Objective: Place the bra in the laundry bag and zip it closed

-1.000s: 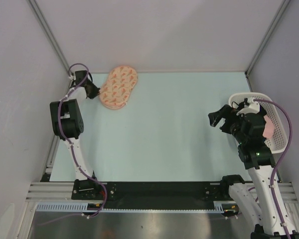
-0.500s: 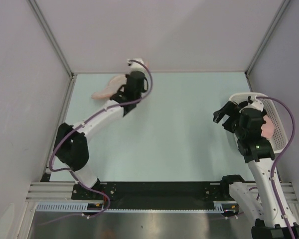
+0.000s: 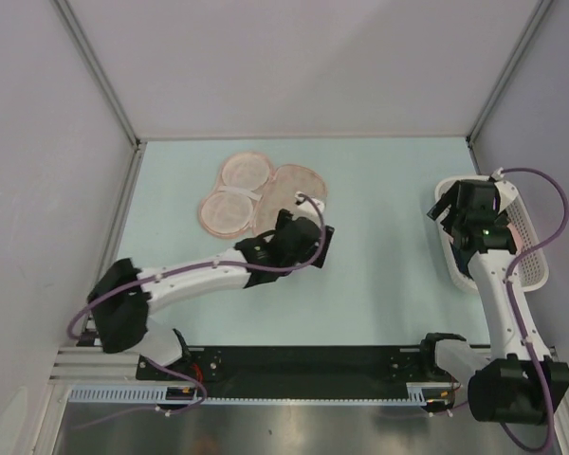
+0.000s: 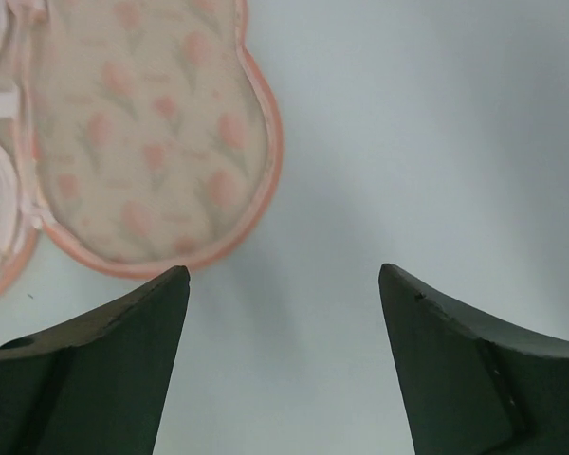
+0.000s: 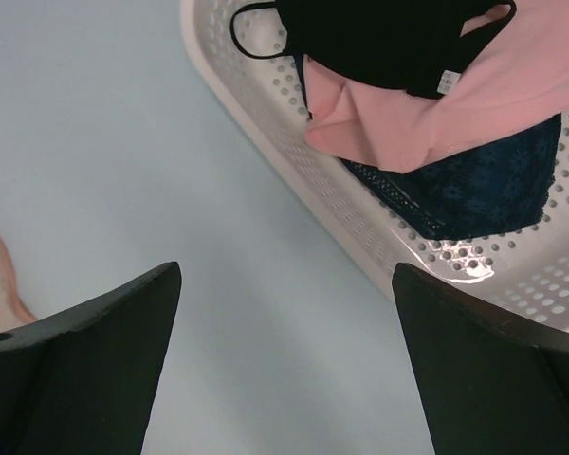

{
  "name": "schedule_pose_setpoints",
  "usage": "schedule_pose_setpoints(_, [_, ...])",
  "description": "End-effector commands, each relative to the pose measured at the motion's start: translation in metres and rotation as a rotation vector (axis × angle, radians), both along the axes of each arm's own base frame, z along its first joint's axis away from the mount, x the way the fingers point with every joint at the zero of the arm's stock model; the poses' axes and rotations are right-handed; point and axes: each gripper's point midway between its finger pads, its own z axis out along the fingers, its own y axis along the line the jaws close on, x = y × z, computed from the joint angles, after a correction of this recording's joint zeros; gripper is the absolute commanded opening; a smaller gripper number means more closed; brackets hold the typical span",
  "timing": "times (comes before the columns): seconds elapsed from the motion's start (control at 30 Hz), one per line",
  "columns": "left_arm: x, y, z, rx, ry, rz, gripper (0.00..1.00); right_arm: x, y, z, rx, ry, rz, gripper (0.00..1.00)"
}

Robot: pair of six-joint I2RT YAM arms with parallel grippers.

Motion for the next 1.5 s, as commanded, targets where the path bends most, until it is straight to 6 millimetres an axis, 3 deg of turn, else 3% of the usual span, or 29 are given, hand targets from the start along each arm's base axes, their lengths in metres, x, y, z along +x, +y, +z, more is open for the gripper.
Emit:
schedule_pose_setpoints(0.0, [-0.055,0.008,0.068,-0.45,0.123,-0.083,0.86,0.017,-0.026,0.013,-0.048,-0.012,-0.082,1.0])
schedule_pose_setpoints(0.03, [-0.073,0.015,0.049,-0.487,0.193,-0.099,0.86,0.022,-0.033,0.003,-0.045,0.022,-0.106,1.0])
schedule_pose_setpoints(0.1, [-0.102,0.015,0.051,-0.589,0.271,-0.171,0.83,0.032,-0.046,-0.001,-0.044,0.024,-0.158,1.0])
schedule_pose_setpoints(0.13, [-0.118,0.027,0.048,-0.645,0.301,-0.178,0.83,0.038,-0.062,0.003,-0.034,0.008,-0.214,1.0])
schedule_pose_setpoints(0.2, [-0.14,0.034,0.045,-0.687,0.354,-0.228,0.82,0.051,-0.078,-0.013,-0.029,0.046,-0.268,1.0])
schedule_pose_setpoints(0.23, [-0.153,0.042,0.046,-0.716,0.37,-0.259,0.82,0.061,-0.09,-0.006,-0.032,0.019,-0.294,1.0])
schedule_pose_setpoints(0.27, [-0.161,0.047,0.048,-0.729,0.377,-0.282,0.82,0.068,-0.097,-0.023,-0.029,0.065,-0.308,1.0])
schedule_pose_setpoints(0.33, [-0.175,0.062,0.05,-0.729,0.388,-0.313,0.83,0.077,-0.117,-0.021,-0.039,0.065,-0.373,1.0])
schedule_pose_setpoints(0.37, [-0.179,0.067,0.05,-0.72,0.388,-0.317,0.83,0.083,-0.123,-0.035,-0.037,0.1,-0.386,1.0])
schedule_pose_setpoints(0.4, [-0.183,0.075,0.043,-0.689,0.407,-0.308,0.83,0.083,-0.132,-0.035,-0.062,0.109,-0.42,1.0])
schedule_pose_setpoints(0.47, [-0.188,0.085,0.046,-0.693,0.392,-0.311,0.84,0.087,-0.146,-0.036,-0.086,0.113,-0.457,0.98])
schedule_pose_setpoints(0.57, [-0.193,0.094,0.041,-0.705,0.411,-0.288,0.84,0.091,-0.162,-0.053,-0.044,0.107,-0.479,0.93])
schedule_pose_setpoints(0.67, [-0.194,0.096,0.037,-0.707,0.42,-0.277,0.84,0.095,-0.169,-0.073,0.045,0.074,-0.466,0.79])
schedule_pose_setpoints(0.8, [-0.187,0.099,0.04,-0.675,0.391,-0.258,0.84,0.108,-0.17,-0.092,0.124,0.013,-0.406,0.77])
schedule_pose_setpoints(0.97, [-0.177,0.099,0.048,-0.684,0.362,-0.209,0.84,0.118,-0.171,-0.098,0.173,-0.05,-0.363,0.75])
schedule_pose_setpoints(1.13, [-0.174,0.096,0.052,-0.696,0.372,-0.192,0.84,0.124,-0.171,-0.102,0.225,-0.093,-0.339,0.55])
schedule_pose_setpoints(1.2, [-0.174,0.096,0.056,-0.71,0.37,-0.19,0.84,0.128,-0.169,-0.094,0.23,-0.115,-0.318,0.36])
schedule_pose_setpoints(1.33, [-0.171,0.099,0.06,-0.714,0.352,-0.17,0.83,0.132,-0.156,-0.058,0.189,-0.122,-0.276,0.2])
schedule_pose_setpoints(1.37, [-0.169,0.1,0.064,-0.716,0.34,-0.165,0.83,0.136,-0.157,-0.025,0.125,-0.155,-0.264,0.08])
schedule_pose_setpoints(1.43, [-0.164,0.103,0.066,-0.706,0.321,-0.139,0.83,0.135,-0.134,-0.003,0.038,-0.113,-0.229,0.0])
schedule_pose_setpoints(1.47, [-0.162,0.104,0.073,-0.716,0.308,-0.134,0.83,0.133,-0.126,0.027,-0.036,-0.111,-0.193,0.0])
